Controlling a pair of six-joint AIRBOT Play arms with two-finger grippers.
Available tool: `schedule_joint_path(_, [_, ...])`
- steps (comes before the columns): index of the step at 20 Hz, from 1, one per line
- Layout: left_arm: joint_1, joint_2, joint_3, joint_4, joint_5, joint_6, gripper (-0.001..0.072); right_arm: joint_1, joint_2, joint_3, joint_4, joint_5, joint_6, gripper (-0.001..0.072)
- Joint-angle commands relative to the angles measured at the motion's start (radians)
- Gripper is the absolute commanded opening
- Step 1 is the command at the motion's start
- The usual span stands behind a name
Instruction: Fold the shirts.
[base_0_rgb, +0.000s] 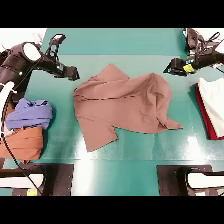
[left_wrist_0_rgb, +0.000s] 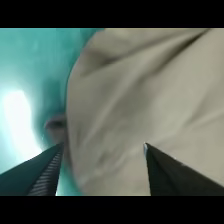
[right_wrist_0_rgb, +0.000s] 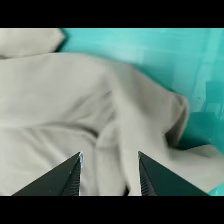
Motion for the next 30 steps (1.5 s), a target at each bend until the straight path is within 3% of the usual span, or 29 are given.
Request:
schedule_joint_path(1, [0.001,0.043,-0.054,0.080,-0.161,-0.011,0.0420,-0.003,0.062,-0.008,0.007,0.092,-0.051,0.0407])
schedule_joint_path(7, [0.001,0.245,-0.461,0.076,-0.086,-0.090,0.0411,-0.003,0.309,-0.311,0.014,0.081,-0.062,0.0406])
schedule_joint_path(12, [0.000,0.283,-0.655,-0.070,0.061,-0.118,0.0411,-0.003,0.437,-0.456,0.017,0.042,-0.061,0.0406])
schedule_joint_path(21, [0.000,0.281,-0.774,-0.266,0.332,-0.117,0.0410,-0.003,0.498,-0.475,0.018,0.047,-0.060,0.0406])
schedule_joint_path(29, [0.000,0.281,-0.774,-0.340,0.361,-0.113,0.0404,-0.003,0.498,-0.476,0.015,0.069,-0.058,0.0406])
schedule_joint_path(30, [0.000,0.281,-0.774,-0.351,0.366,-0.113,0.0203,-0.003,0.498,-0.476,0.014,0.077,-0.058,0.0406])
